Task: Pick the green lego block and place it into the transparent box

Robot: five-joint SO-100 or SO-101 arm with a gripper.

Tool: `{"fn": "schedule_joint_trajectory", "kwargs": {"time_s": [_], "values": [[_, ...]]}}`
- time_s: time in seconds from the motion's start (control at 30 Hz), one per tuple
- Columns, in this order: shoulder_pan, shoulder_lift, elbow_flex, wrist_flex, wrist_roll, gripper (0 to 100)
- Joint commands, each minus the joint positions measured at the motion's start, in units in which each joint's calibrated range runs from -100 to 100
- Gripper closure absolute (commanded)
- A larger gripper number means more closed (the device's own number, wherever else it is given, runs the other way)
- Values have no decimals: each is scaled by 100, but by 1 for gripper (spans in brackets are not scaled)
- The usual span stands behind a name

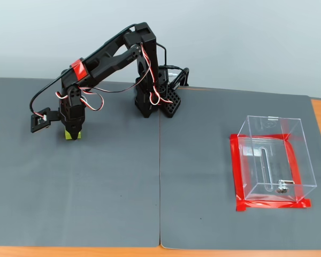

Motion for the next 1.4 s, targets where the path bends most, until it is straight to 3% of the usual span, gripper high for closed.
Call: {"fn": "schedule_joint_trajectory", "kwargs": {"time_s": [0.0, 0.67, 0.93, 1.37], "values": [[32, -115, -24, -56, 9, 90], [99, -2879, -304, 39, 41, 90], [-647, -3778, -594, 48, 9, 90], [-2810, -4575, -1101, 48, 14, 90]]}}
